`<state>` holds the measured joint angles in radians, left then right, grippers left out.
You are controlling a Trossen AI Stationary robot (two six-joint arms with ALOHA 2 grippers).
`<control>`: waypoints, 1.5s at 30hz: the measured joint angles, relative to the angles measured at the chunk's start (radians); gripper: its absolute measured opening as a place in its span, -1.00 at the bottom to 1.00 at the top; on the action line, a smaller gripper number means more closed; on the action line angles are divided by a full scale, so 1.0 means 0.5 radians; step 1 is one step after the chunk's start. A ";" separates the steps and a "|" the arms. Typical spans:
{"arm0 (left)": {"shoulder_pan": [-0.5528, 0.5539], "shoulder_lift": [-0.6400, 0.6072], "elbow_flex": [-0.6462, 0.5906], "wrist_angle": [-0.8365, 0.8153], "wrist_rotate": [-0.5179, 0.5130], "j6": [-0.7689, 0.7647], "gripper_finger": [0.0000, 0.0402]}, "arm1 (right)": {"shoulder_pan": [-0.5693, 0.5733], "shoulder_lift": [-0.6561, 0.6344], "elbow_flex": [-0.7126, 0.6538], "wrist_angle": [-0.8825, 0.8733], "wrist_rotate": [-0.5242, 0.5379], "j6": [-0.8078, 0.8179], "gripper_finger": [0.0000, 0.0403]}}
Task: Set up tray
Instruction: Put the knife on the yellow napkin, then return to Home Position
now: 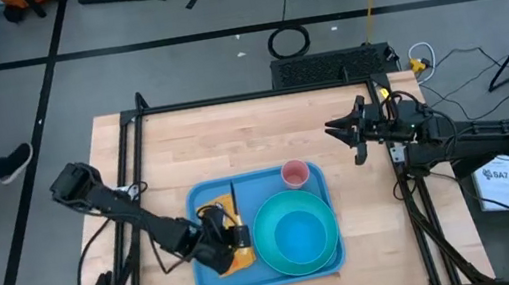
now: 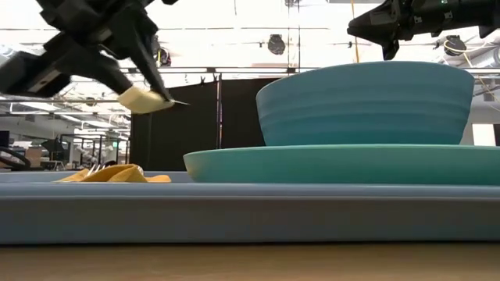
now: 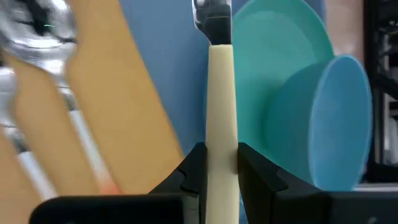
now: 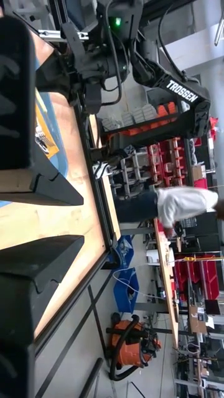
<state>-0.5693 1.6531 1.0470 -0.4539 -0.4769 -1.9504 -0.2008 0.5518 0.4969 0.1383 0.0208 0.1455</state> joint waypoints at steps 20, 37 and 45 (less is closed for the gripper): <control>0.095 0.251 0.014 0.031 0.292 -0.177 -0.69 | 0.000 0.001 0.000 0.018 -0.001 0.038 -0.62; -0.007 0.357 0.017 0.078 0.264 -0.457 -0.68 | 0.000 0.001 0.000 0.015 -0.002 0.031 -0.62; -0.005 0.357 0.017 0.099 0.246 -0.399 -0.09 | 0.000 0.001 0.000 0.014 -0.002 0.031 -0.62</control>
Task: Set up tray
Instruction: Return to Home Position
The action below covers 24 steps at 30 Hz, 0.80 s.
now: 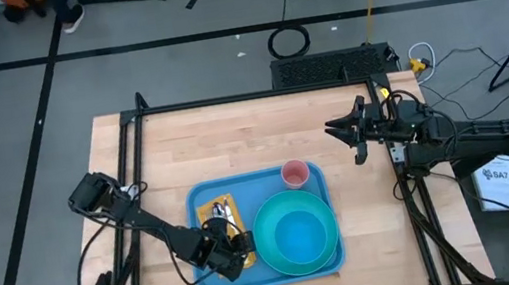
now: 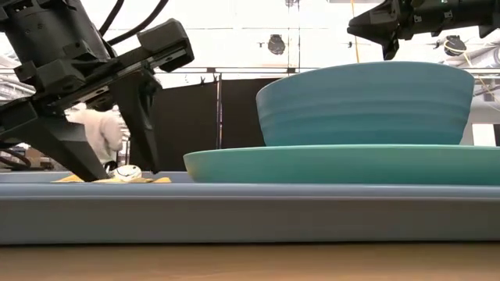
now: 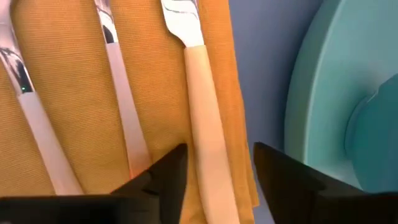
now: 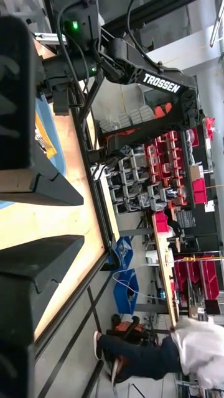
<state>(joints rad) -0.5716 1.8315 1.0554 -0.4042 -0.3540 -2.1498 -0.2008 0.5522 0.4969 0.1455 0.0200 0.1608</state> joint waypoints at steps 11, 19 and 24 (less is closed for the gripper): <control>-0.071 -0.291 0.066 0.075 -0.464 1.068 0.19 | 0.000 -0.009 0.000 -0.020 0.001 -0.019 -0.62; -0.426 -1.035 0.052 0.010 -1.452 2.733 0.20 | -0.002 -0.565 -0.001 -0.307 0.063 -0.165 -0.62; -0.685 -1.469 -0.243 -0.234 -1.893 2.760 0.20 | -0.002 -1.000 0.002 -0.528 0.069 -0.144 -0.62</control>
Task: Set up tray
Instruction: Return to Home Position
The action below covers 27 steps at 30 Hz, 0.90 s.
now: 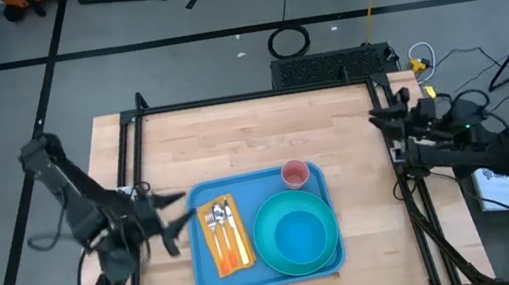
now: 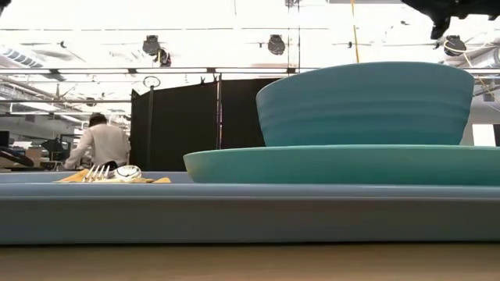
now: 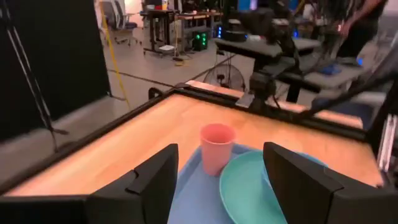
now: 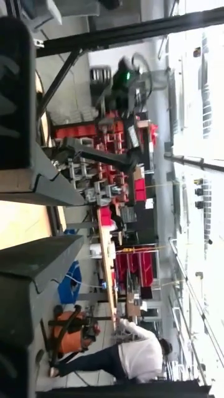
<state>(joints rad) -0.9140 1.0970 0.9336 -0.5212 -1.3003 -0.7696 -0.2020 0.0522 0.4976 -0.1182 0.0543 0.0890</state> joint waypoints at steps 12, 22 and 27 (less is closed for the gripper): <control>0.640 -0.973 -1.365 1.578 0.978 0.933 0.20 | 0.001 -0.055 -0.001 -0.252 -0.018 0.069 -0.62; 1.436 -1.335 -1.817 1.823 1.879 1.077 0.20 | 0.002 -0.065 -0.254 0.118 -0.520 0.016 -0.62; 1.719 -1.334 -1.818 1.892 2.335 1.126 0.20 | 0.002 -0.065 -0.436 0.256 -0.585 -0.034 -0.62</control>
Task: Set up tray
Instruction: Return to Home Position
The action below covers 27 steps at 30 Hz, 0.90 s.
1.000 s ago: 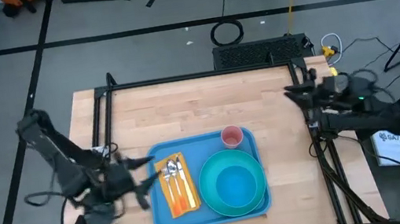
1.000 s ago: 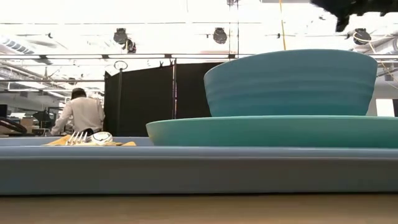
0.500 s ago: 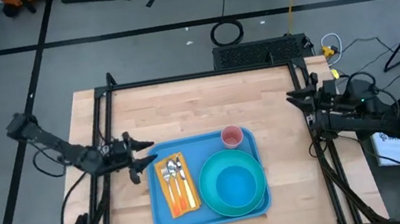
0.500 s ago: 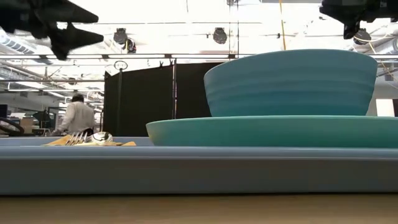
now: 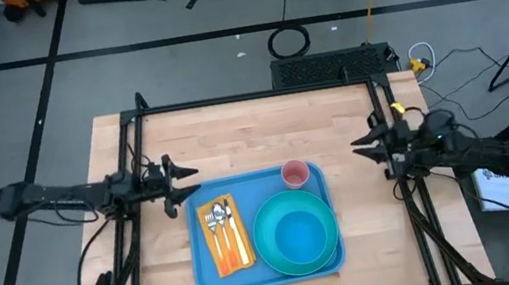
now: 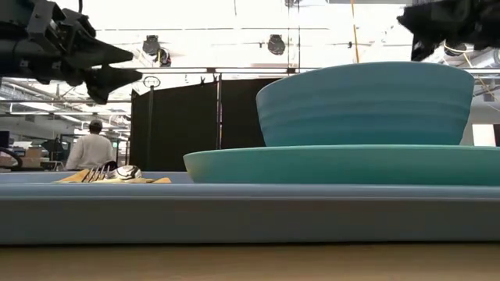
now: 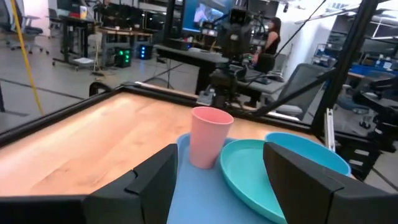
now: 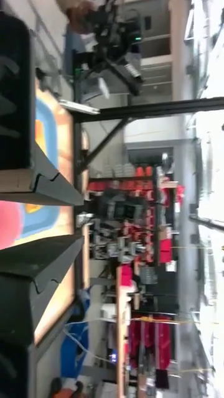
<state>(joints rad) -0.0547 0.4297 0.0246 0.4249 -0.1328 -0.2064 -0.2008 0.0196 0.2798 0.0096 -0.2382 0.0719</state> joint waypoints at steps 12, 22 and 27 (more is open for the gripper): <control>0.408 0.004 0.000 -0.070 0.369 0.036 0.20 | -0.001 0.001 -0.393 0.280 0.431 -0.040 -0.62; 0.434 0.005 0.001 -0.141 0.372 0.044 0.20 | -0.001 -0.001 -0.521 0.420 0.474 -0.083 -0.62; 0.434 0.005 0.001 -0.181 0.370 0.020 0.20 | -0.001 0.002 -0.523 0.308 0.474 0.014 -0.62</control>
<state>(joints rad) 0.1623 0.4324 0.0250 0.3346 0.0521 -0.1964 -0.2012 0.0204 0.0185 0.1635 -0.0014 0.0790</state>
